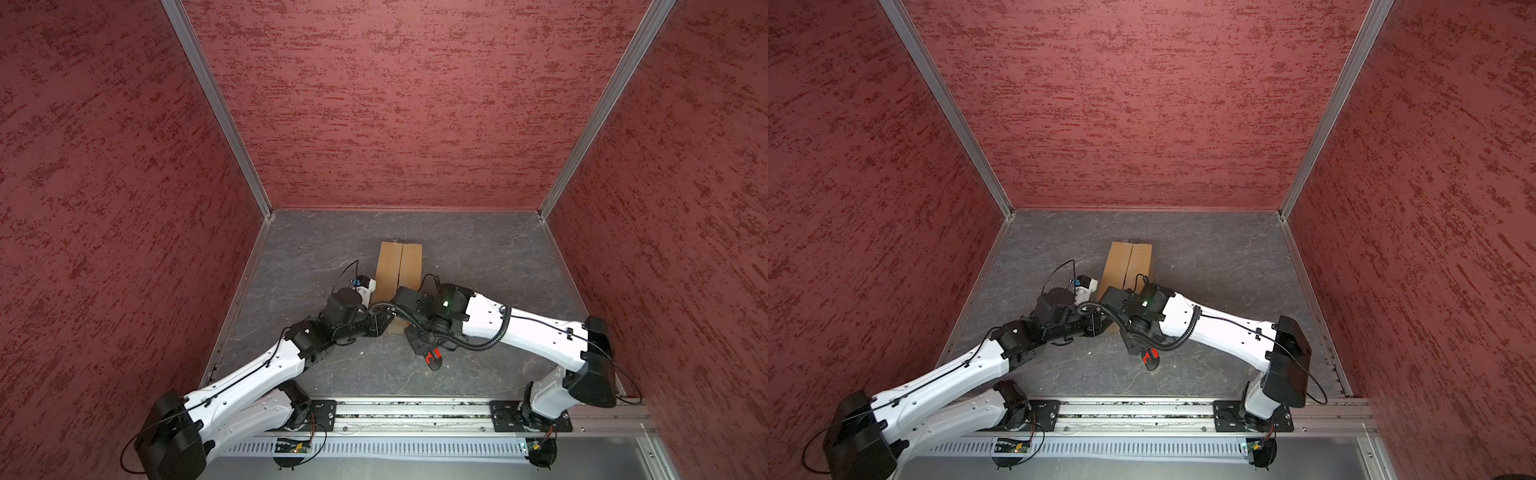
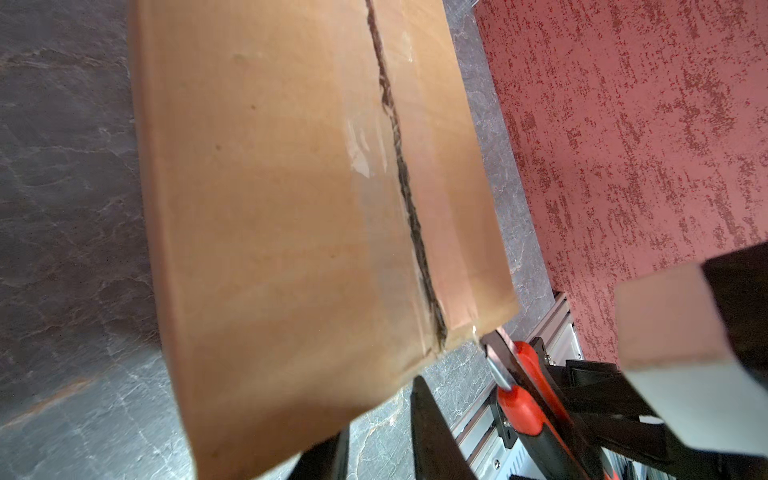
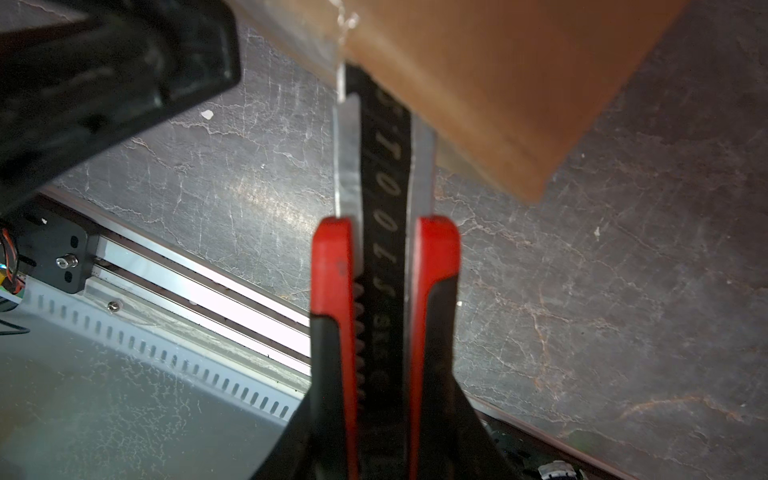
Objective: Unpack the express box
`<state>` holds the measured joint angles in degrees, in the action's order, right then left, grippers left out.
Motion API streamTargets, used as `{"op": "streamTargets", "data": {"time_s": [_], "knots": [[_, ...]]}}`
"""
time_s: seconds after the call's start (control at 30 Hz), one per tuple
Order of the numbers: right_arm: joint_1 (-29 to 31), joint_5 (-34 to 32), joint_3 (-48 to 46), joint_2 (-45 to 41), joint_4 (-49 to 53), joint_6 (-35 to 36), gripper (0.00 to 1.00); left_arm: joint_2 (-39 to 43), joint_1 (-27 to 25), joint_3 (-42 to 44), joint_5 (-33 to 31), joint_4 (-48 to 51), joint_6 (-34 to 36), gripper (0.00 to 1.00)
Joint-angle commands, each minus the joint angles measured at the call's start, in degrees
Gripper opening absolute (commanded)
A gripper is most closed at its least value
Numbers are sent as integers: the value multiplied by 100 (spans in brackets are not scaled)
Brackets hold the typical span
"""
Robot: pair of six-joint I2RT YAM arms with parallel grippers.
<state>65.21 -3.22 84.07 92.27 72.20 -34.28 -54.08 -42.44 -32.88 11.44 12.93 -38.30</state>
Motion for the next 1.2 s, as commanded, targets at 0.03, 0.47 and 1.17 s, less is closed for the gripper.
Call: {"op": "streamTargets", "data": {"time_s": [0.03,0.47,1.17], "knots": [[-42,-77,60,-59,-46,-43,1,163,134,-137,-160,335,150,26],[-87,-39,36,-43,-90,-44,1,586,1596,-64,508,708,571,38],[-96,-55,56,-32,-110,-47,1,772,1624,10,783,90,301,46]]}}
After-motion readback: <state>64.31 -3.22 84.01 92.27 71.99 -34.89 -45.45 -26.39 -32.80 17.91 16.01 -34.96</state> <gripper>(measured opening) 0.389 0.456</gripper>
